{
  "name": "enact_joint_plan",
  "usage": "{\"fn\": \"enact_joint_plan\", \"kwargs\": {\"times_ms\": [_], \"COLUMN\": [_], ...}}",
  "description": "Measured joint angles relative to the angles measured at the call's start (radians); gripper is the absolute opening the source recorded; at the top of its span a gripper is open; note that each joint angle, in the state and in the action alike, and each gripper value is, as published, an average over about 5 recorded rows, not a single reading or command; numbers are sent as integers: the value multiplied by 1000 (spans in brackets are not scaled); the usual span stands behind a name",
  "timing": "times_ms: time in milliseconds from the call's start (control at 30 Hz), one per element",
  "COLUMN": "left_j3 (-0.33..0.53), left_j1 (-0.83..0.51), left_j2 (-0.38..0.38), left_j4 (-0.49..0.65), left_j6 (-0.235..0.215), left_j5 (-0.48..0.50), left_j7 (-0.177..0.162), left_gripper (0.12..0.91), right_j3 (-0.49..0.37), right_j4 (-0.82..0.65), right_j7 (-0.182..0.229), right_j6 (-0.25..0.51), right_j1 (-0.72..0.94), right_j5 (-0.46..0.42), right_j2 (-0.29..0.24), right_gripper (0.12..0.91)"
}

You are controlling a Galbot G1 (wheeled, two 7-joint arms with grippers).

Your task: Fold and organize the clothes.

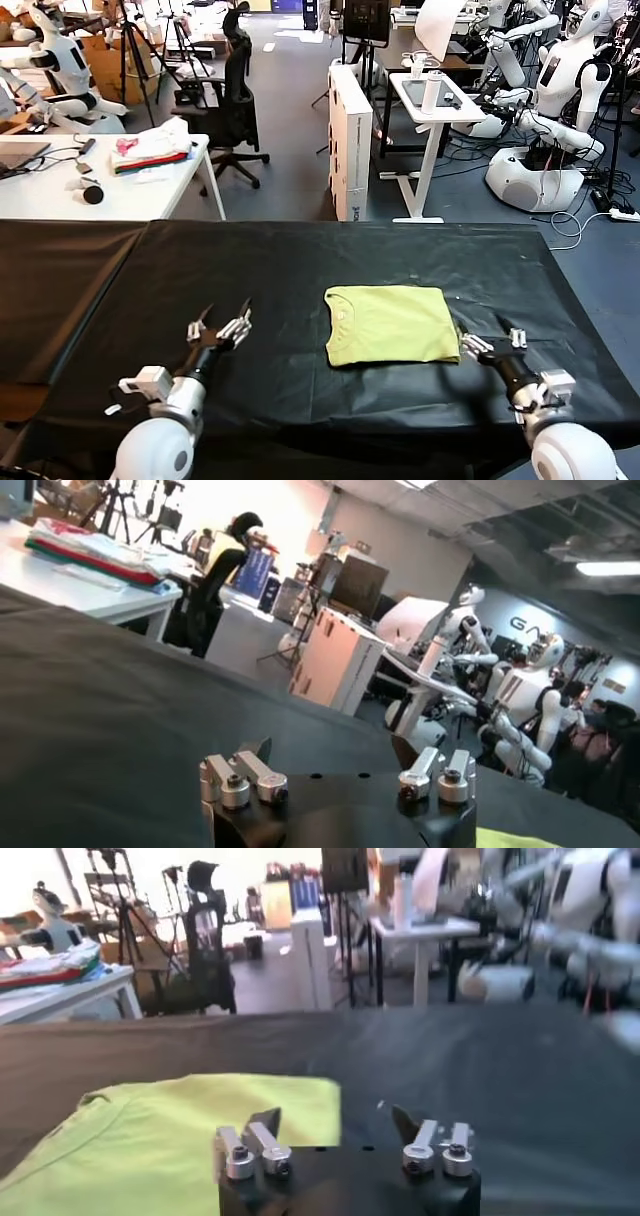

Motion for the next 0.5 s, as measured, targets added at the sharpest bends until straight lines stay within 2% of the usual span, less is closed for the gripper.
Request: {"fn": "enact_joint_plan", "kwargs": {"times_ms": [133,267,400,500], "left_j3": [-22,-51,-93,-127], "left_j1": [31,81,159,237], "left_j2": [32,70,108,135], "left_j4": [-21,-49,-83,-110], "left_j6": [-40,-49,-63,-73], "left_j5": [86,117,118,118], "left_j7": [6,15,26,26], "left_gripper": [907,907,907,907], "right_j3": [37,77,107,119], "right_j4": [-7,-2,14,31], "right_j7": [-1,7,34,61], "right_j6": [180,321,409,437], "right_j1": [-54,-122,-209,-280], "right_j5": [-88,-124,-163,-203], "right_j2": [24,50,73,87], "right_gripper": [907,907,907,907]}}
